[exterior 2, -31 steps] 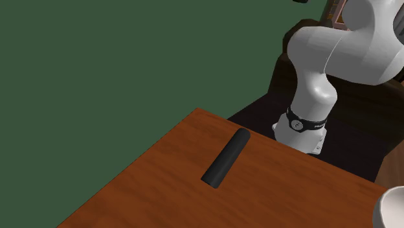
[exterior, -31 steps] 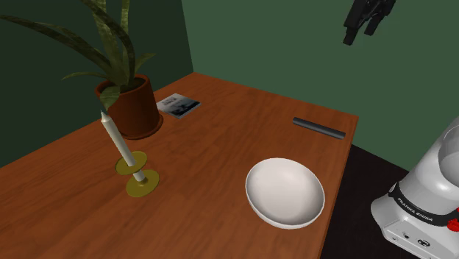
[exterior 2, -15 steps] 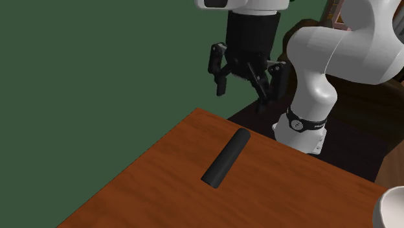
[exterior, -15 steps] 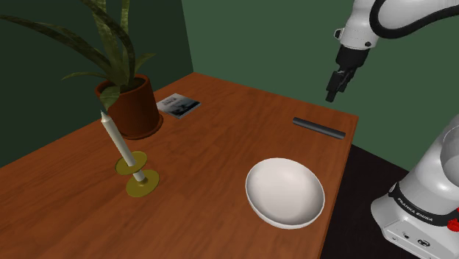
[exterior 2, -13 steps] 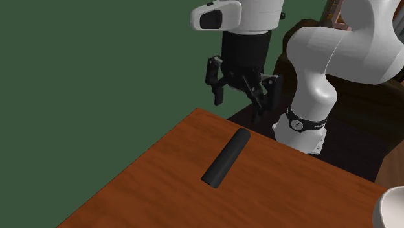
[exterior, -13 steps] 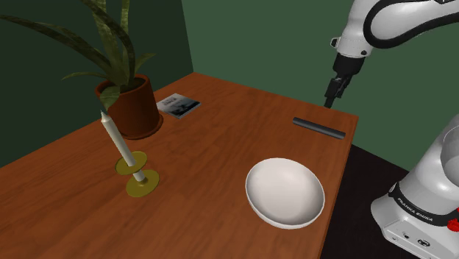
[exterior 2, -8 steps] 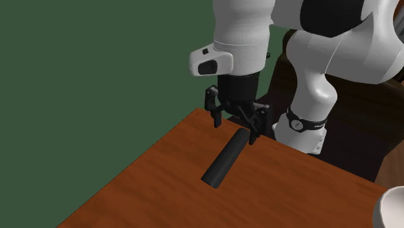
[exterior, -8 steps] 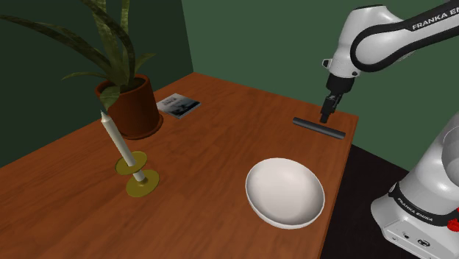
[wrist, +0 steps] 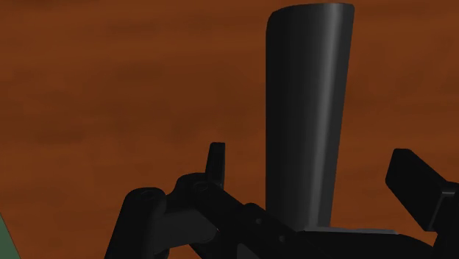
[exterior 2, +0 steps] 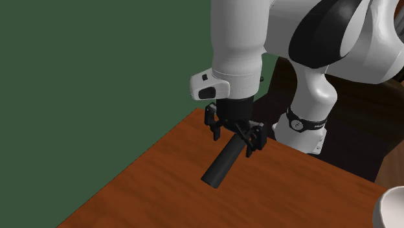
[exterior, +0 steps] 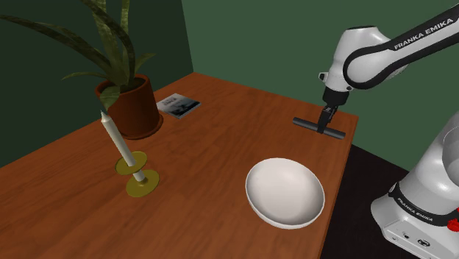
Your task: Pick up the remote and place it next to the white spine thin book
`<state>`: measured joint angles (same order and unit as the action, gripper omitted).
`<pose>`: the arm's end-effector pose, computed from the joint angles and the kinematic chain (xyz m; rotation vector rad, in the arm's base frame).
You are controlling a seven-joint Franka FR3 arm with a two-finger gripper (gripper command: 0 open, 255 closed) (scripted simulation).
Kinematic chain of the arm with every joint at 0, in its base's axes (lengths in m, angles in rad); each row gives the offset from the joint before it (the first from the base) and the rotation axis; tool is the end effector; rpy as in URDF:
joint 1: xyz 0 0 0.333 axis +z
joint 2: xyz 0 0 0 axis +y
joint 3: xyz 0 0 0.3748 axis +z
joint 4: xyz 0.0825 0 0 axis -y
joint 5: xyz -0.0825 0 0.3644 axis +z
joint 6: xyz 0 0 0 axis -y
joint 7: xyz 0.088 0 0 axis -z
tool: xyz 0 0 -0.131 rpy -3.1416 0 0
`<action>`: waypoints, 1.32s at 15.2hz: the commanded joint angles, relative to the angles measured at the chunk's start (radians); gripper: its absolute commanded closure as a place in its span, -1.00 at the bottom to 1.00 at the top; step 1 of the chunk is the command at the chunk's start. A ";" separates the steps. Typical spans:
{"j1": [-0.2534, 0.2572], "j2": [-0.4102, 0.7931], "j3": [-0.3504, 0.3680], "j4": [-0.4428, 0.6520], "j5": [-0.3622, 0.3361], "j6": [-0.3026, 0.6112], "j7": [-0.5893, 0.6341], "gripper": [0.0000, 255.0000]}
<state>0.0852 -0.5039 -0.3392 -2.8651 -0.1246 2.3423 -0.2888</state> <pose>0.2842 -0.0705 0.3595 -3.0505 -0.2543 0.0252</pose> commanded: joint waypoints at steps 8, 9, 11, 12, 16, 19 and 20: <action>0.003 0.009 -0.001 -0.004 0.002 0.013 0.000 1.00; 0.003 0.009 -0.001 -0.004 0.002 0.013 0.000 1.00; 0.003 0.009 -0.001 -0.004 0.002 0.014 0.001 1.00; 0.002 0.007 0.000 -0.004 0.001 0.011 0.001 1.00; 0.002 0.006 0.000 -0.005 0.001 0.011 0.001 1.00; 0.000 -0.018 0.006 0.008 0.000 -0.025 0.005 1.00; -0.002 -0.031 0.010 0.015 0.000 -0.045 0.008 1.00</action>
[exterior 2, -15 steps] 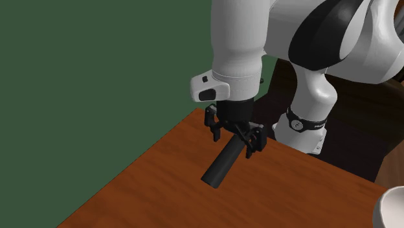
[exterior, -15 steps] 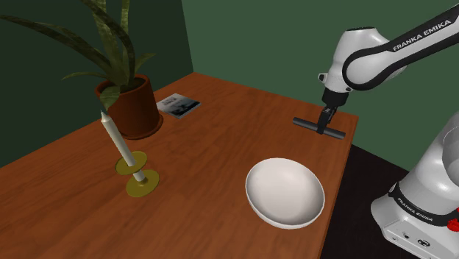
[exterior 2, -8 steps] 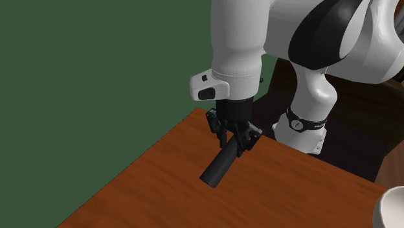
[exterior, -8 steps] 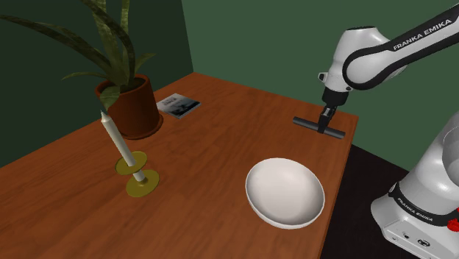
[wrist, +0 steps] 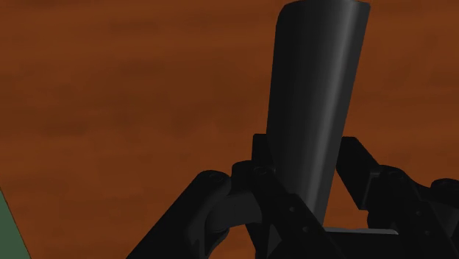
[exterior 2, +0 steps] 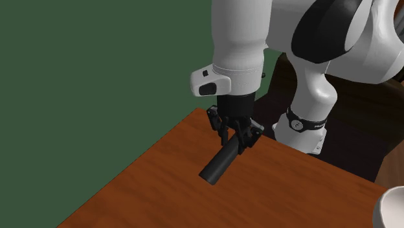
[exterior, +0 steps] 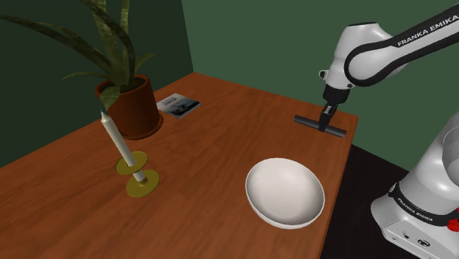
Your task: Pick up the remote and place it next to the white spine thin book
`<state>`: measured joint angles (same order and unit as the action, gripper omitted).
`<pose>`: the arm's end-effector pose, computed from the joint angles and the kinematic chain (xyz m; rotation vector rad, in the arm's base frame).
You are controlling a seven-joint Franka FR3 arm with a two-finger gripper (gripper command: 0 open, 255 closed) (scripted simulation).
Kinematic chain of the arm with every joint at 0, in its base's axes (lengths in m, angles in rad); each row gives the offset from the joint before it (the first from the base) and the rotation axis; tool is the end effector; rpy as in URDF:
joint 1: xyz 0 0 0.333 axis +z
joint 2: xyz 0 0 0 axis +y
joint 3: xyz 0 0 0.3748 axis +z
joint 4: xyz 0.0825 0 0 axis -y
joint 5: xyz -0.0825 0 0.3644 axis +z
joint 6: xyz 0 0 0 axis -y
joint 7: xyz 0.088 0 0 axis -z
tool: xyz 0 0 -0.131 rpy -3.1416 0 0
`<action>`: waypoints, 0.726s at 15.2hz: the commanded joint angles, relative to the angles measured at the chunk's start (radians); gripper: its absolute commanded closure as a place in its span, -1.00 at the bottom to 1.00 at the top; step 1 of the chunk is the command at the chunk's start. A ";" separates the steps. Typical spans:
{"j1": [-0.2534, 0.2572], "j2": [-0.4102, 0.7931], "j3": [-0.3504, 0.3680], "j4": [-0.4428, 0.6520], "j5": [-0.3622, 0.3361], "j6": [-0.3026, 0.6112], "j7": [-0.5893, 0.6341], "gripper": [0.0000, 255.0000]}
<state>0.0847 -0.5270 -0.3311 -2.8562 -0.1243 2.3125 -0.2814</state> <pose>0.2829 -0.0691 0.3673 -3.0509 -0.2541 0.0223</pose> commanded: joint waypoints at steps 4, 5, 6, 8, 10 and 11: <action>-0.005 -0.055 0.014 0.034 0.000 -0.089 0.008 1.00; -0.006 -0.066 0.017 0.041 0.000 -0.107 0.009 1.00; -0.007 -0.076 0.020 0.049 0.001 -0.125 0.011 1.00; -0.008 -0.095 0.026 0.066 0.002 -0.160 0.014 1.00; -0.008 -0.112 0.032 0.083 0.004 -0.195 0.017 1.00; -0.008 -0.120 0.034 0.092 0.005 -0.212 0.018 1.00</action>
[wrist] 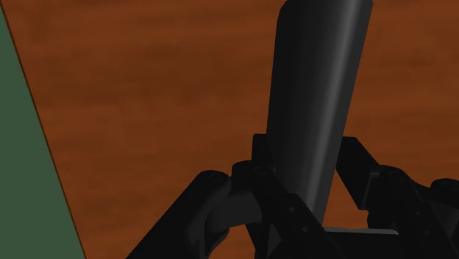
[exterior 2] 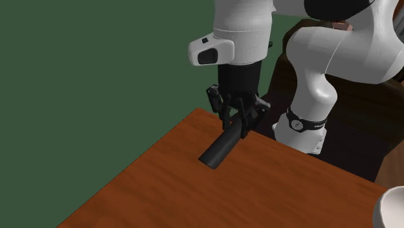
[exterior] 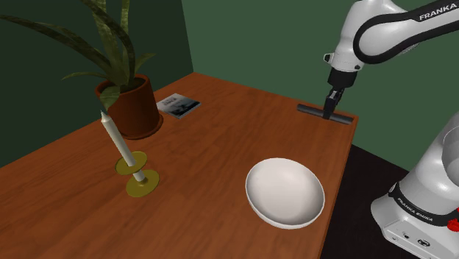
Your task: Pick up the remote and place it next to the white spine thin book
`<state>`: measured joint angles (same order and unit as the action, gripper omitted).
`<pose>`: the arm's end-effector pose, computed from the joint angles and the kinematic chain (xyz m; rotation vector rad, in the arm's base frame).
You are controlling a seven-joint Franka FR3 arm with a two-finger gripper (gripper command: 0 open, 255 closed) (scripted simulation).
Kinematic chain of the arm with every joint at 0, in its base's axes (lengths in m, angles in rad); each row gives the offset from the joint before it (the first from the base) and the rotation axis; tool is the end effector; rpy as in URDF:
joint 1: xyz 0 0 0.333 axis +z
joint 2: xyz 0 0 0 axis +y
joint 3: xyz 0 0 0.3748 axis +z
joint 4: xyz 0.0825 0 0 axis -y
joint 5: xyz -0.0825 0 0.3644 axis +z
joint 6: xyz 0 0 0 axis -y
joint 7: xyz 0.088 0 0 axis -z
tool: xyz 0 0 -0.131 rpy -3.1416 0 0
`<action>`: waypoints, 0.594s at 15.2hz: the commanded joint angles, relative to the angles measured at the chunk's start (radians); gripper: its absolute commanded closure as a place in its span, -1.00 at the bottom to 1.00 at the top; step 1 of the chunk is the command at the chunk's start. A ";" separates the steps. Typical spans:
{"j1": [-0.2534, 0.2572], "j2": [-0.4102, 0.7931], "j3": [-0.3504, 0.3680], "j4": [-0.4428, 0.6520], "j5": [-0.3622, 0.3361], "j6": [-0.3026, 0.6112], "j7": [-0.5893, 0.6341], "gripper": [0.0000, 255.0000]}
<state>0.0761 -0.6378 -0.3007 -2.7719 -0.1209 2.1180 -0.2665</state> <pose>0.2755 -0.0703 0.4175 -3.0507 -0.2544 0.0230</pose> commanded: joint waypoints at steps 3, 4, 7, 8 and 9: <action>0.001 -0.028 0.011 0.033 0.005 -0.061 0.006 1.00; 0.019 0.011 0.019 0.057 0.020 -0.046 0.018 1.00; 0.069 0.126 0.039 0.137 0.062 -0.010 0.049 1.00; 0.084 0.164 0.046 0.166 0.076 0.000 0.058 1.00; 0.098 0.201 0.051 0.196 0.089 0.007 0.066 1.00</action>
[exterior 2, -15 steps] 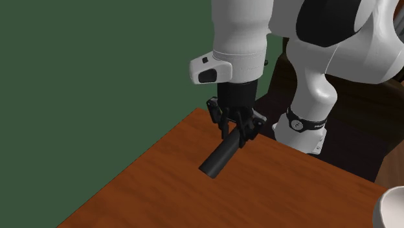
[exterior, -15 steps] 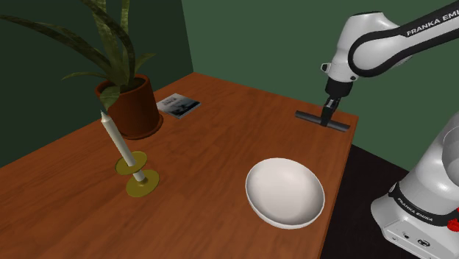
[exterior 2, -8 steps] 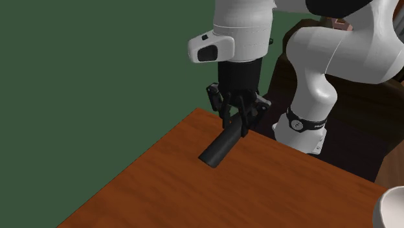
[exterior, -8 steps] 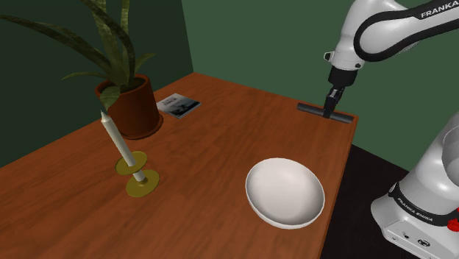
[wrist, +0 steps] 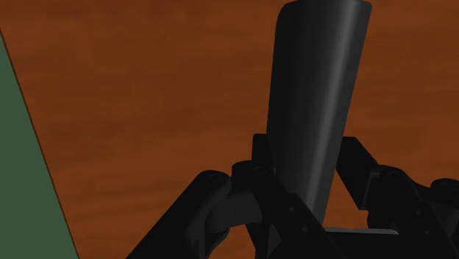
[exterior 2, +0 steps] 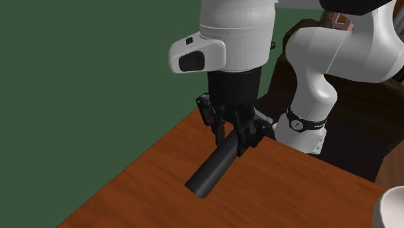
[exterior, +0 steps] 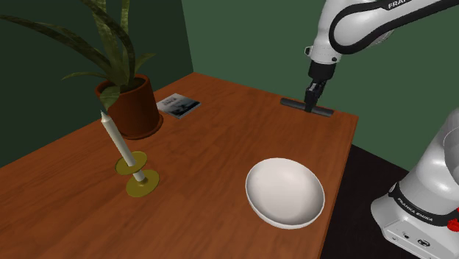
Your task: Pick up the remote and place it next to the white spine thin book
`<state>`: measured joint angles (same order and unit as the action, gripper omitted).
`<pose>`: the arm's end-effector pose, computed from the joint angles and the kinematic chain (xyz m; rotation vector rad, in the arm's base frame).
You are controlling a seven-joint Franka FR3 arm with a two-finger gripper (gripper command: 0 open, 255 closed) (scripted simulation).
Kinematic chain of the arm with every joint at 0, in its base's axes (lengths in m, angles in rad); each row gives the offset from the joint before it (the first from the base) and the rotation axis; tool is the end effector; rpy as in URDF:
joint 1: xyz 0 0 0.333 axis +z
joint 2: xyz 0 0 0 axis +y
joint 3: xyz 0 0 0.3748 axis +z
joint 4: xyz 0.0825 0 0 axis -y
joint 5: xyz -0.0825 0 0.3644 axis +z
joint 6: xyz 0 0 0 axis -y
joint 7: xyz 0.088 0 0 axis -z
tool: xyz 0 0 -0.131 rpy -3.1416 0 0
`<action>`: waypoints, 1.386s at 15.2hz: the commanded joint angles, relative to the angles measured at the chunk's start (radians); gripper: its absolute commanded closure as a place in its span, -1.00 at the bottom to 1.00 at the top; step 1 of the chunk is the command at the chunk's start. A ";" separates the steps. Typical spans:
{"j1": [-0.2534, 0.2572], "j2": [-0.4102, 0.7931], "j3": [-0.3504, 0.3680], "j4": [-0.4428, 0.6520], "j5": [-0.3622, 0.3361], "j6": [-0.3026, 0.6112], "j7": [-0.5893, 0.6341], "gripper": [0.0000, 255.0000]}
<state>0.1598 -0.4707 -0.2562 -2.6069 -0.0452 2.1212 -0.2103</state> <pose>0.3411 -0.0393 0.4410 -3.0509 -0.2546 0.0243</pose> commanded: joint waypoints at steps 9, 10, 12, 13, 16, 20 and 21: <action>0.100 0.358 0.053 0.341 0.113 0.016 0.065 1.00; 0.106 0.393 0.058 0.380 0.122 0.012 0.070 1.00; 0.116 0.463 0.067 0.461 0.138 0.000 0.081 1.00; 0.120 0.498 0.071 0.504 0.145 -0.008 0.087 1.00; 0.130 0.604 0.083 0.639 0.164 -0.038 0.104 1.00; 0.139 0.750 0.098 0.841 0.184 -0.093 0.128 1.00; 0.140 0.789 0.102 0.896 0.188 -0.110 0.135 1.00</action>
<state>0.2972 0.2825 -0.1583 -1.7583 0.1388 2.0226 -0.0829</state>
